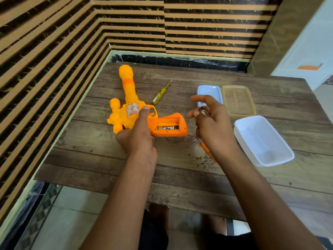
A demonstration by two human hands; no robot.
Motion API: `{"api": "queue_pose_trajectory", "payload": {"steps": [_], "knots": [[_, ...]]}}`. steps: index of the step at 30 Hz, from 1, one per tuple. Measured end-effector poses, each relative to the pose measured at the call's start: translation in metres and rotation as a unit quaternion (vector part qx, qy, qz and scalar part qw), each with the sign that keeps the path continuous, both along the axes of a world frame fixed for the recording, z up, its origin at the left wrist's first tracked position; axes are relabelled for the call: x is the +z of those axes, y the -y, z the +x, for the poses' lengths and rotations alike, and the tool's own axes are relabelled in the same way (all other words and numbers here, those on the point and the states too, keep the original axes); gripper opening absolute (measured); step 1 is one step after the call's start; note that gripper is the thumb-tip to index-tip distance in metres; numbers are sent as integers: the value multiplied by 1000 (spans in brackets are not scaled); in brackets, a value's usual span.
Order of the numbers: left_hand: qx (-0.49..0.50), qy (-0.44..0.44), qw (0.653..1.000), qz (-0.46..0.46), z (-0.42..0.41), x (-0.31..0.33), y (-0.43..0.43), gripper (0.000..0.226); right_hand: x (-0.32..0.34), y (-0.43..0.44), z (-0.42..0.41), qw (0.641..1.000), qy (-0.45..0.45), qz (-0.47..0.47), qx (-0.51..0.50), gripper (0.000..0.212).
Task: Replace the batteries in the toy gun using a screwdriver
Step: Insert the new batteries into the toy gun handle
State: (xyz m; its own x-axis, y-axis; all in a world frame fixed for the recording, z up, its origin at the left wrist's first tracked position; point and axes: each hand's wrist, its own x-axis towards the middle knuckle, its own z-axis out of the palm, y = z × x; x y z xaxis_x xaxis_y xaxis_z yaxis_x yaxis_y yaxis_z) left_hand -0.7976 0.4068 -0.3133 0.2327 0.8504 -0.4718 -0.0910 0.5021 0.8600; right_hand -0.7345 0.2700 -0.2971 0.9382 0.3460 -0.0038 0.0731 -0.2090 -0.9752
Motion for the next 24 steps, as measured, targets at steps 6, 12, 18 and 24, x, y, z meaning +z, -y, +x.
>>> {"api": "queue_pose_trajectory", "payload": {"steps": [6, 12, 18, 24], "knots": [[-1, -5, 1000, -4, -1, 2, 1, 38, 6, 2, -1, 998, 49, 32, 7, 2], [-15, -16, 1000, -1, -2, 0, -1, 32, 1, 5, 8, 990, 140, 13, -4, 20], [-15, -15, 1000, 5, -1, -3, -2, 40, 4, 10, 13, 989, 12, 147, 29, 31], [-16, -19, 1000, 0, -1, -3, -3, 46, 1, 12, 13, 980, 56, 160, 103, 18]]}}
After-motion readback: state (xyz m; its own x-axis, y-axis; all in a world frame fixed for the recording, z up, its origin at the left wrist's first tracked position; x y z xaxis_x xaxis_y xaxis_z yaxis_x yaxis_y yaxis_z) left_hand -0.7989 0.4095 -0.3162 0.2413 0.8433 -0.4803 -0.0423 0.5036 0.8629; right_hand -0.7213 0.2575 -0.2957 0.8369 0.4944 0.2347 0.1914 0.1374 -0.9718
